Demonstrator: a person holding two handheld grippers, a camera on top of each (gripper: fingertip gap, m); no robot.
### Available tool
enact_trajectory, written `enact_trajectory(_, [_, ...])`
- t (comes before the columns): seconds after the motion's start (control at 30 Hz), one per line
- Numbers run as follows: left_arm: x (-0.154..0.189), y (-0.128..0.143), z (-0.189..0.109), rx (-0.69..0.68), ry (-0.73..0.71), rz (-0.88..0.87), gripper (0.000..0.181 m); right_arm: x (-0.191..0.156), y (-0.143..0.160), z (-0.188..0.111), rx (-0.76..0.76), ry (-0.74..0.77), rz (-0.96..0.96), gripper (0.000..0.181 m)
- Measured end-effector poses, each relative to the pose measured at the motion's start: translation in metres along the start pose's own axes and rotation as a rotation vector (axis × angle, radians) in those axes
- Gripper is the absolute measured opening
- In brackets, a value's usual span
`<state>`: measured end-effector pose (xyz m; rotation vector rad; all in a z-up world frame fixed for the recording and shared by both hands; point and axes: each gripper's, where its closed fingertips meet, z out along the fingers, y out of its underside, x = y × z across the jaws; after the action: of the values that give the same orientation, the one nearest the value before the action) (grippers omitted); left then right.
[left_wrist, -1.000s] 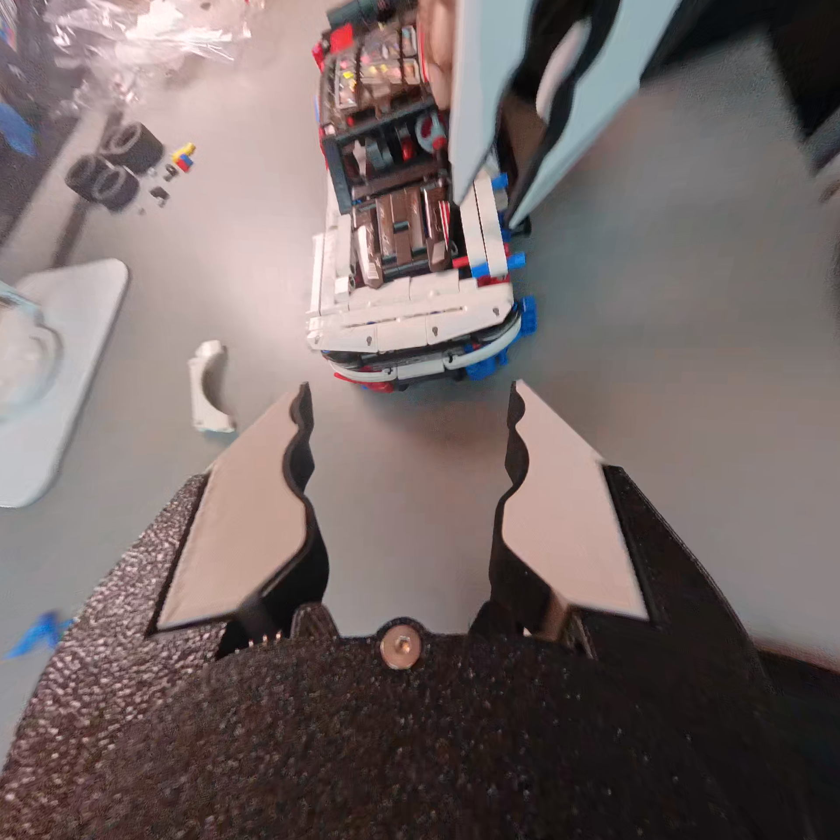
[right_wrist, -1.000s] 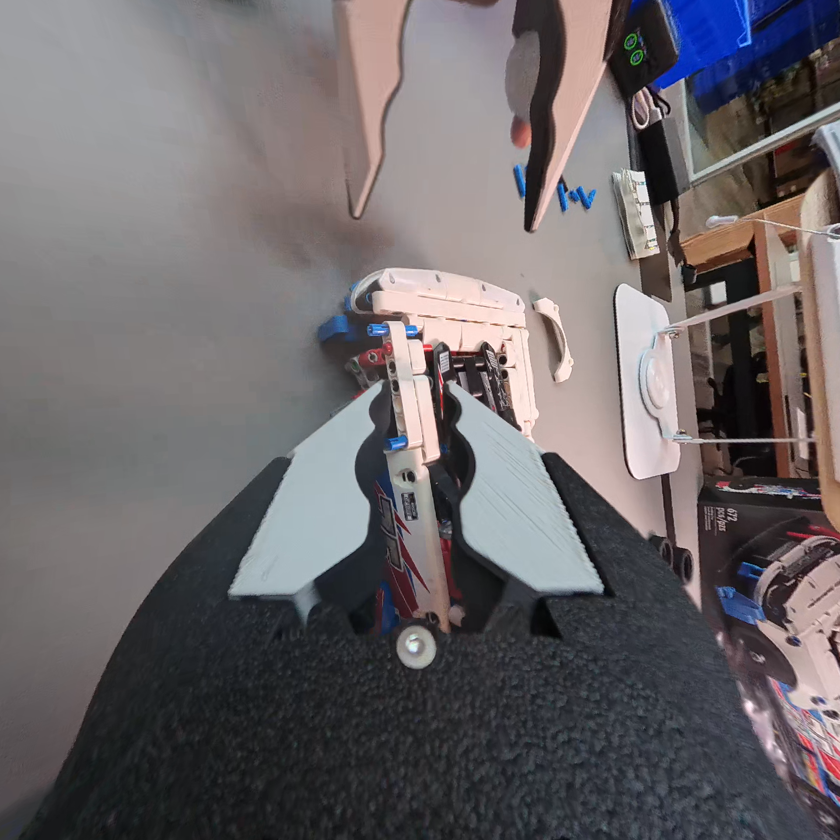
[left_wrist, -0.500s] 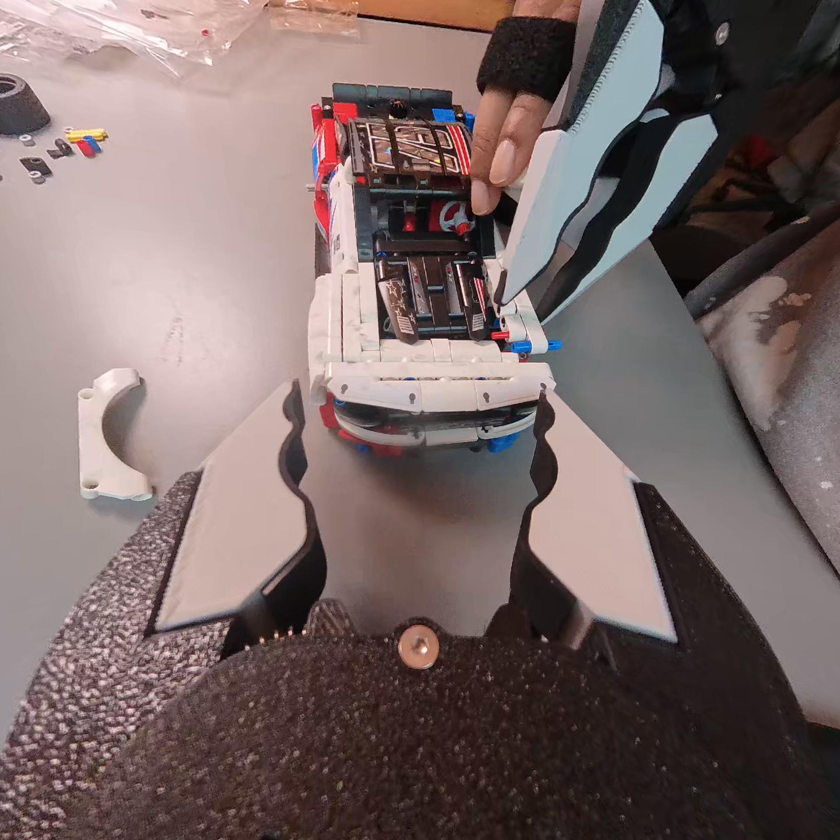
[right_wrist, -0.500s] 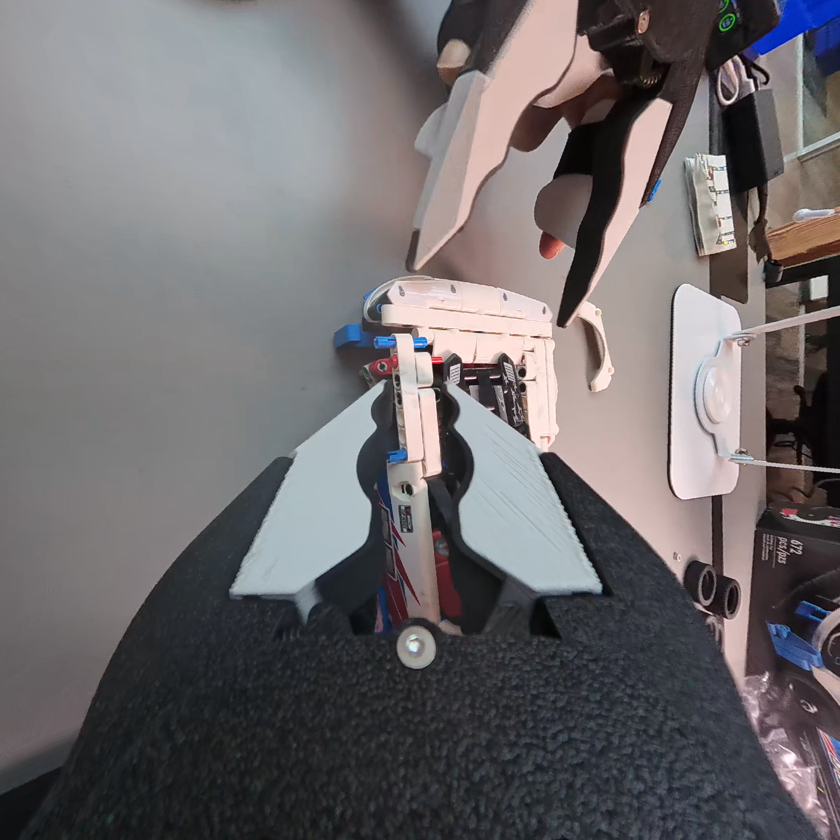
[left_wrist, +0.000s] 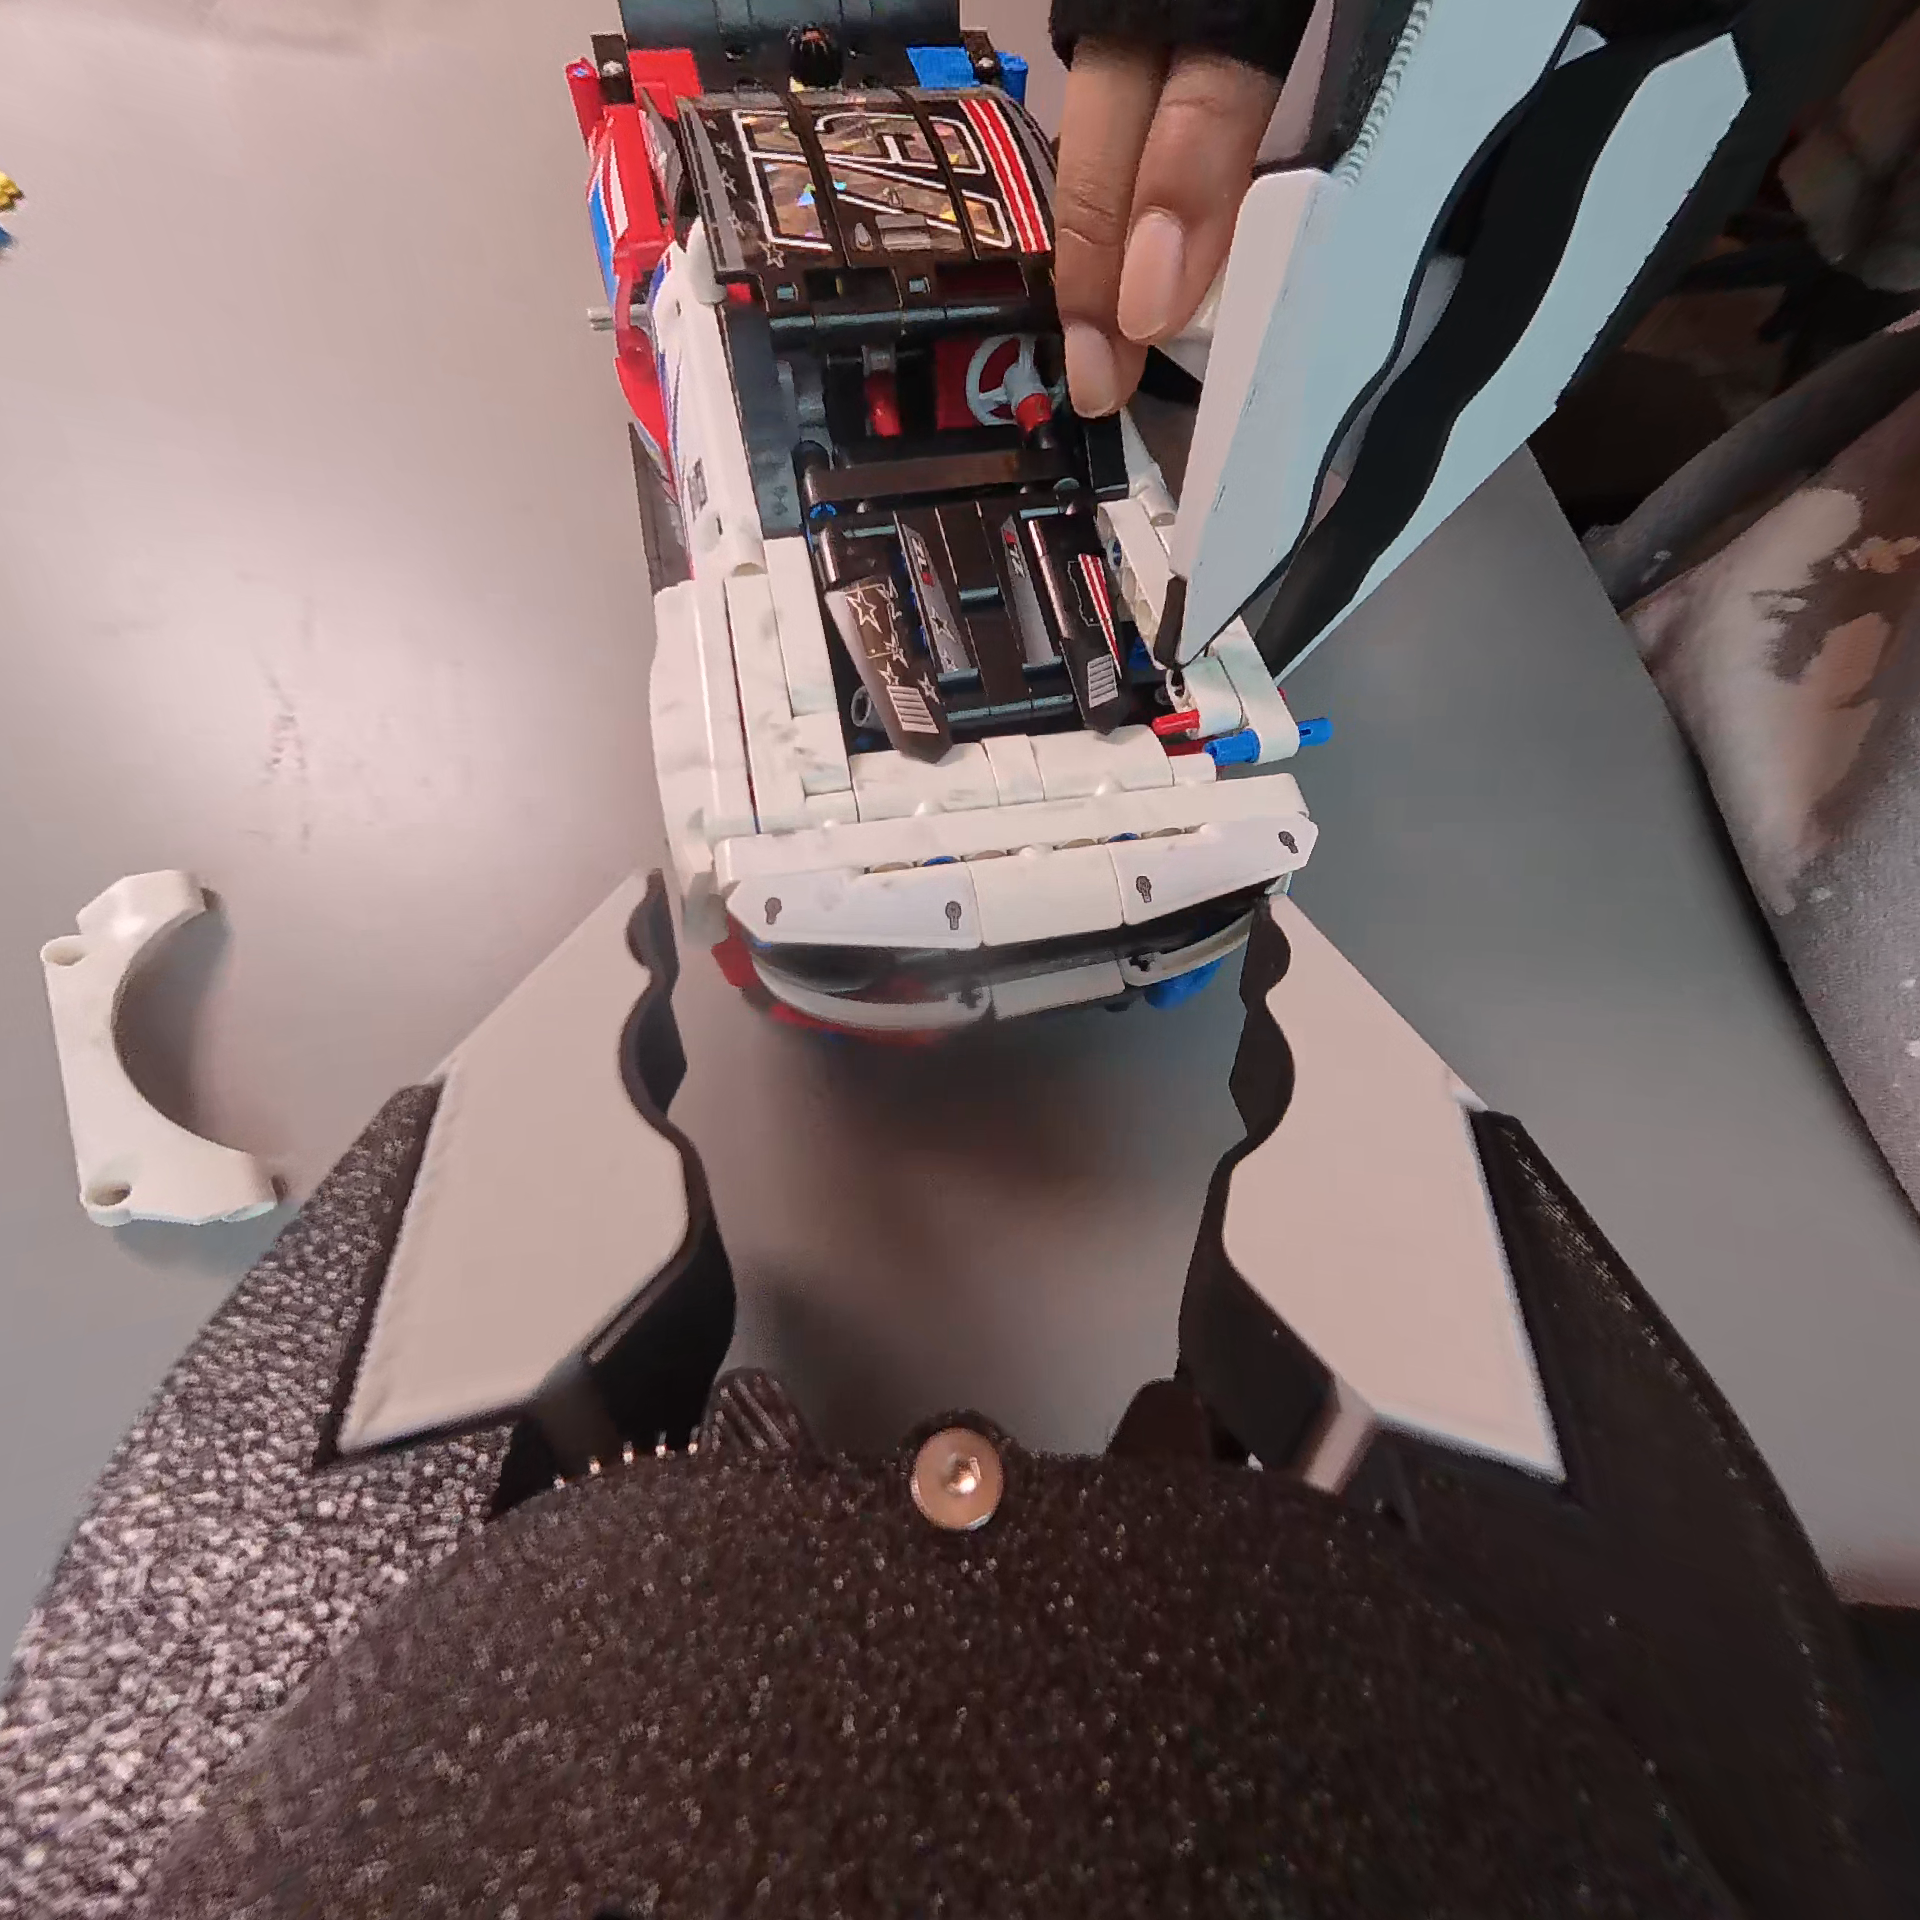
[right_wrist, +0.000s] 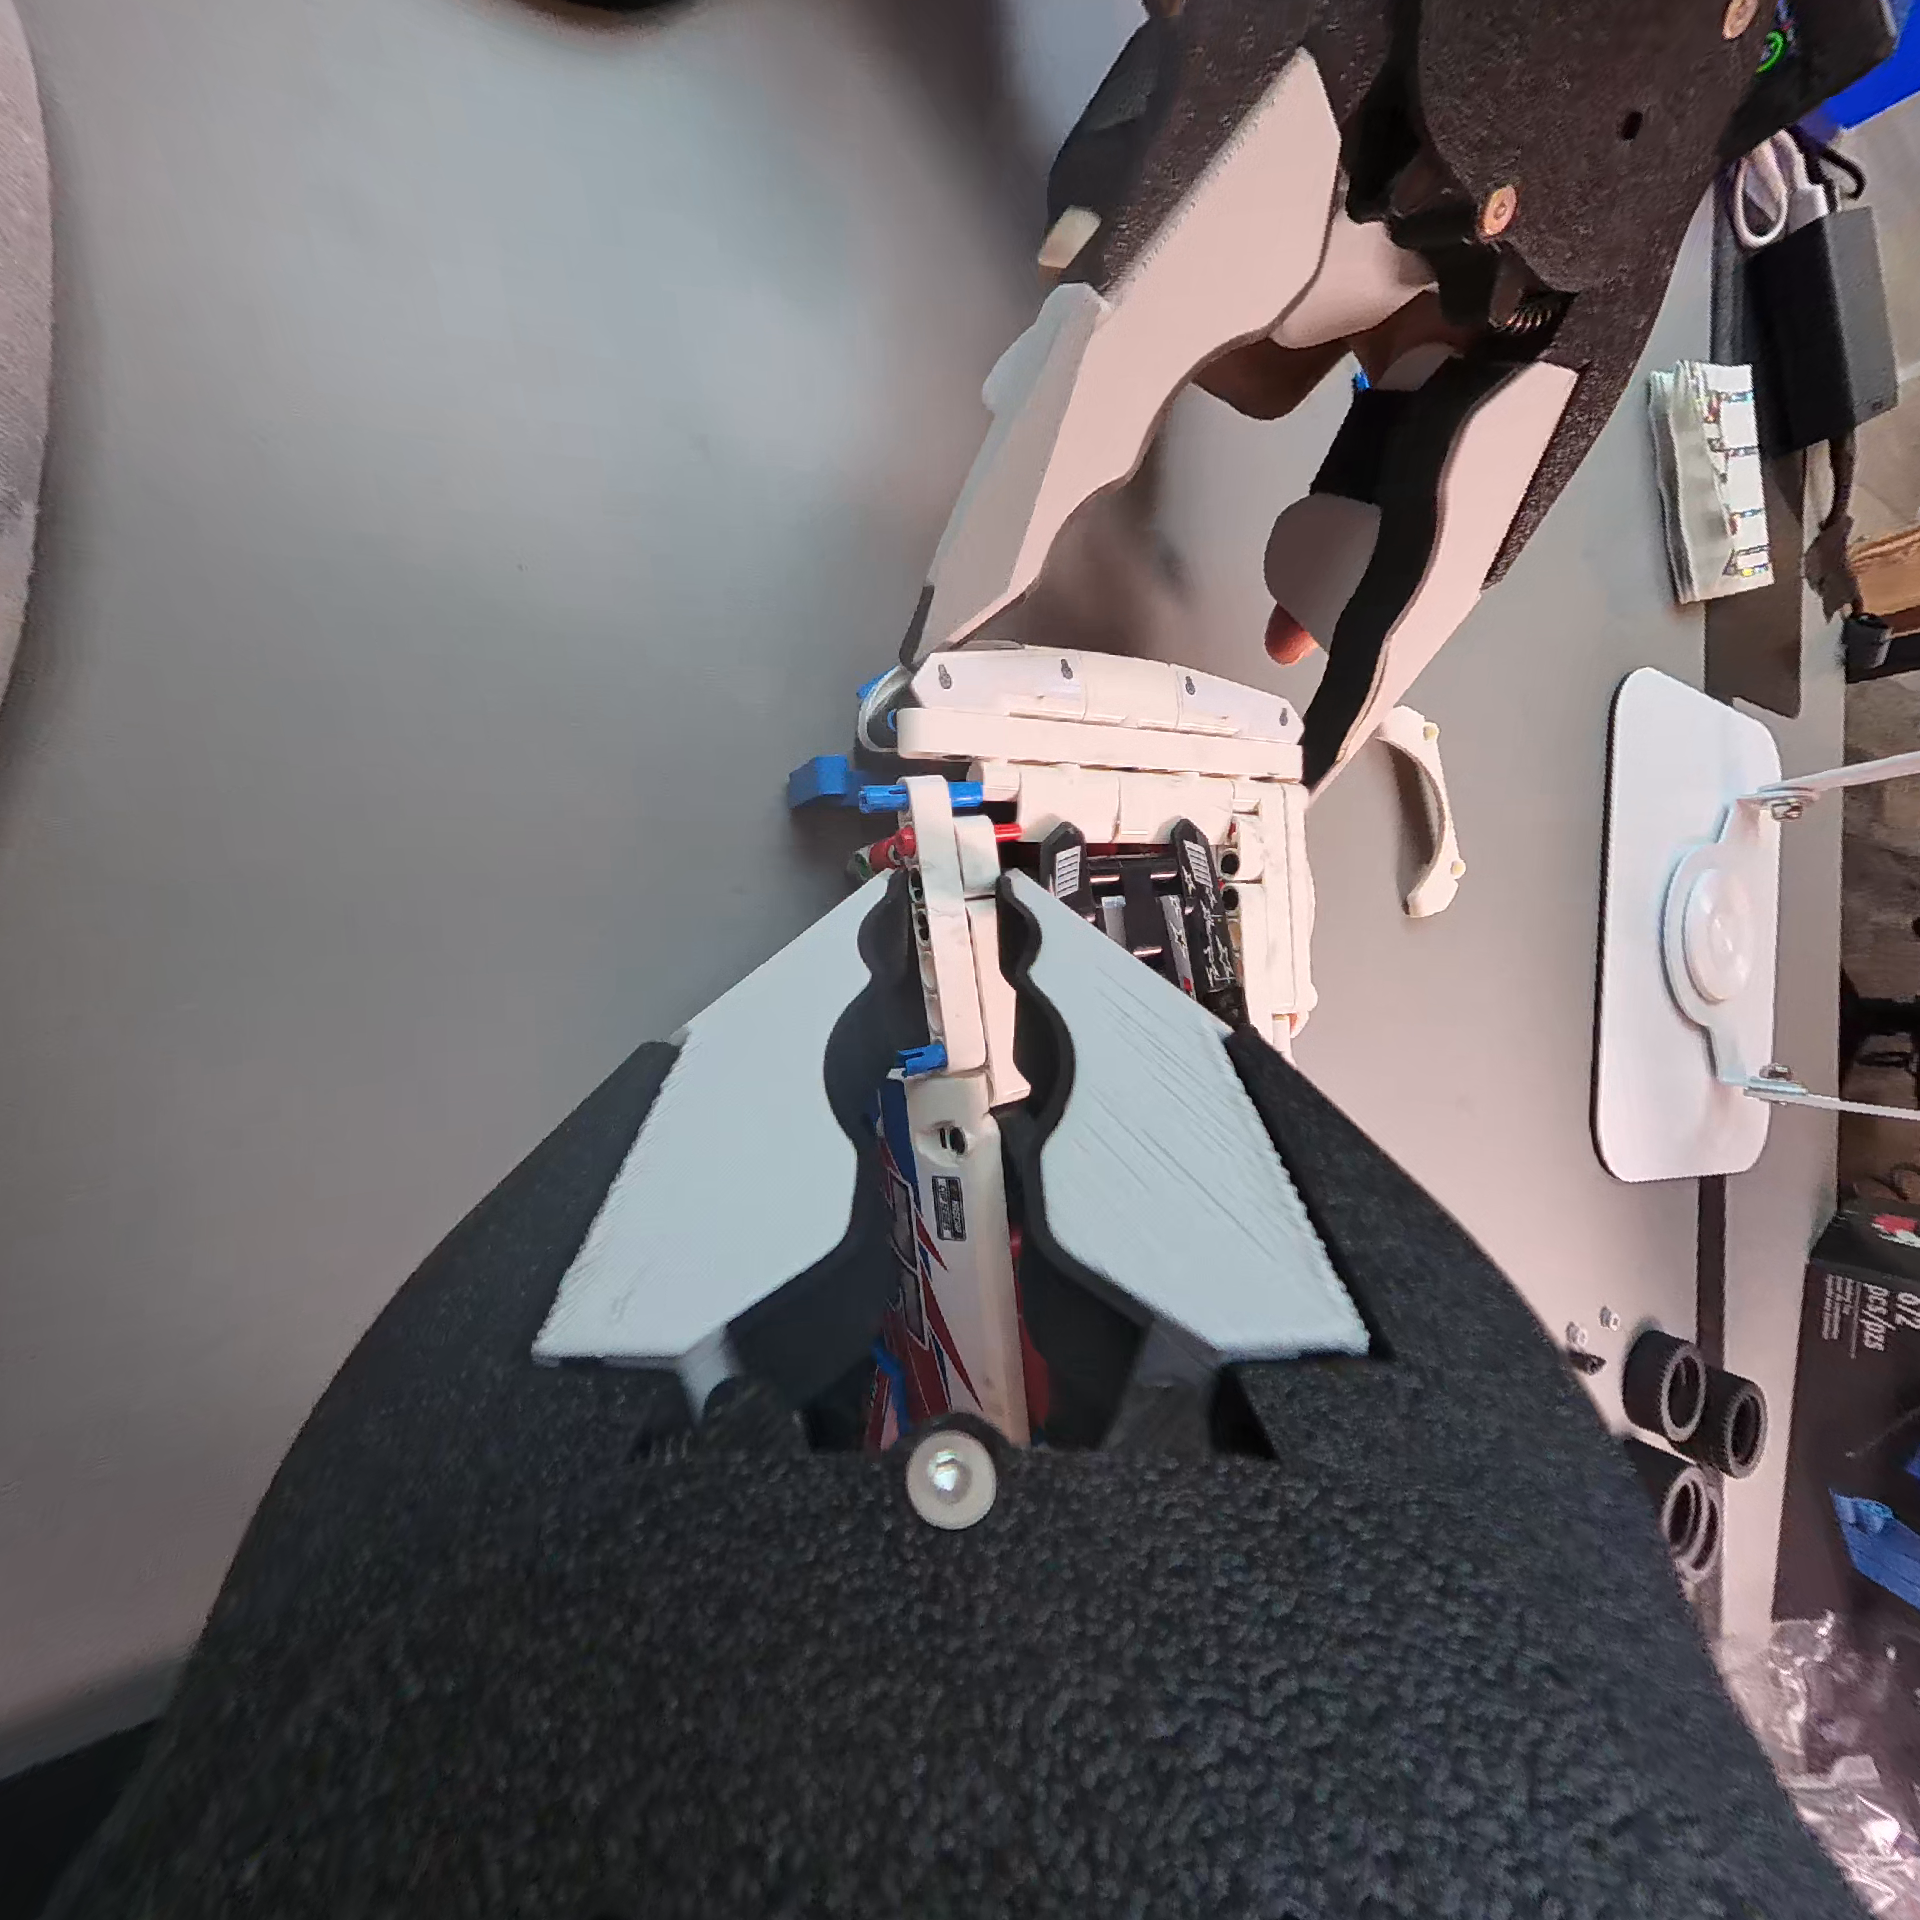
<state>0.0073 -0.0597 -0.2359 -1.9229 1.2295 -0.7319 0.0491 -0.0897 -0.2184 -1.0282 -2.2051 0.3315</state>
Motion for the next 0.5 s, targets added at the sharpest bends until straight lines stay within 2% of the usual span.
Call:
enact_trajectory(0.23, [0.0017, 0.0001, -0.0008, 0.006, 0.010, -0.063, 0.099, -0.0026, 0.0024, -0.0006, 0.004, -0.015, -0.002, 0.015])
enact_trajectory(0.5, [0.0034, 0.0004, 0.0017, -0.002, -0.017, -0.100, 0.101, -0.0032, 0.0059, -0.0009, 0.016, 0.018, 0.008, 0.015])
